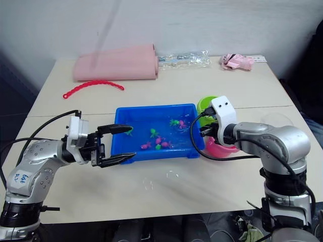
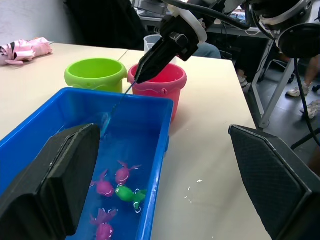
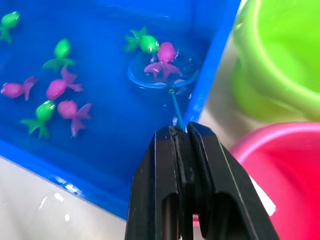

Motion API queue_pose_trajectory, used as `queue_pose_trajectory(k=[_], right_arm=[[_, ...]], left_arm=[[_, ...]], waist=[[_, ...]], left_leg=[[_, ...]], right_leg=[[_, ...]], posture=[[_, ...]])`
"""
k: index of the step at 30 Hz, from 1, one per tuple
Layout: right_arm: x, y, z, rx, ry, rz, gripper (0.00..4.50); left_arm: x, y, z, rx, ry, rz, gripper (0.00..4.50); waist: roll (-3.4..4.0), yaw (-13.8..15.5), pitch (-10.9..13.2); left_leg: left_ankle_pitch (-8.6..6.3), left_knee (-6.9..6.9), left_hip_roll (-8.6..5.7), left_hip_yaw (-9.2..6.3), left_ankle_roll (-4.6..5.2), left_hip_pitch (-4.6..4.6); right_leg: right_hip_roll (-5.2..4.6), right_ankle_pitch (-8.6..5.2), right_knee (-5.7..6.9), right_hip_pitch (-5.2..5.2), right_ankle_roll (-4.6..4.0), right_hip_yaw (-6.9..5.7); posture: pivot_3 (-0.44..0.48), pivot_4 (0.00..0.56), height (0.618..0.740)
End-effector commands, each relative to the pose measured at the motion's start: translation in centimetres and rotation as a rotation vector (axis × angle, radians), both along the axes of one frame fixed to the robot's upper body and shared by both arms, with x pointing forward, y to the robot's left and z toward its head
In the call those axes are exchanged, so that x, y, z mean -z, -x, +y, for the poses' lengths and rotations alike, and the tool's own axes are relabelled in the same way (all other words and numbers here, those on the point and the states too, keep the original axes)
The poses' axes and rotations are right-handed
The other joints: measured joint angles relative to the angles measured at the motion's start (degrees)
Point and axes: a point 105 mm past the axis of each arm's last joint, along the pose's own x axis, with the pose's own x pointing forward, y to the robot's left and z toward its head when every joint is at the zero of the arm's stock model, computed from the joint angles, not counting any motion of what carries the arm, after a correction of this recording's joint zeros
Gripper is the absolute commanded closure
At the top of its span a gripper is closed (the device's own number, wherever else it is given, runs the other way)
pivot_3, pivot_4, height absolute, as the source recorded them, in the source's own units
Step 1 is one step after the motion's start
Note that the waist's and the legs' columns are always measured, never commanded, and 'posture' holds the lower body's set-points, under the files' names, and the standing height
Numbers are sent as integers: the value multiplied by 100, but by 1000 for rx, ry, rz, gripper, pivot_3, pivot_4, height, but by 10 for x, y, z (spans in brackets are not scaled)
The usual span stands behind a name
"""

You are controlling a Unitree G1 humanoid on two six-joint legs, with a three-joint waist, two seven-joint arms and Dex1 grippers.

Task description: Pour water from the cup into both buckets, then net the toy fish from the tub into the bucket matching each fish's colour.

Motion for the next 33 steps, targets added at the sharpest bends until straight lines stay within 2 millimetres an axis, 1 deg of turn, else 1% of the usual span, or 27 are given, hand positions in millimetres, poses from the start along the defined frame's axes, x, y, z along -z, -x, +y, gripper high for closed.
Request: queue_pose_trajectory(k=[1,6,12,16,20,23,28,33], right_arm=[[-8,-1,0,-6,48,-93,4500],[-4,1,0,-33,89,-107,4500],[-3,6,-1,-76,79,-136,4500],[-2,18,1,-161,46,-173,4500],[-4,30,4,-237,-72,-238,4500],[-5,37,4,-279,-118,-289,4500],[-9,51,2,-350,-163,-381,4500],[-6,59,-7,-361,-133,-442,4500]], left_arm=[[-5,1,-2,18,-5,-25,33],[-5,1,-1,20,-8,-26,33],[-4,2,0,17,-10,-23,33],[-3,1,4,5,-8,-14,33],[-2,0,12,-13,-13,1,33],[-2,-1,16,-19,-18,9,33],[-5,-4,21,-25,-9,14,33],[-9,-7,23,-27,10,16,33]], waist=[[0,1,0],[0,15,0],[0,12,0],[0,17,0],[0,18,0],[0,15,0],[0,20,0],[0,25,0]], left_leg=[[0,-1,0,0,0,0],[0,0,-1,2,0,0],[-1,0,-1,2,0,0],[-1,-1,-1,2,1,0],[-2,-2,0,1,2,0],[-2,-2,0,3,2,2],[-2,-2,0,2,2,3],[-2,-1,-1,2,2,4]], right_leg=[[1,0,-1,0,0,0],[-2,0,-2,0,0,2],[-1,0,-5,0,0,2],[-1,0,-7,0,0,1],[0,0,-10,1,0,1],[0,0,-9,2,1,2],[1,0,-9,3,1,1],[1,0,-8,5,1,1]], posture=[[0,150,740],[0,150,740],[0,150,740],[0,150,740],[0,150,740],[0,150,740],[0,150,740],[0,150,740]])
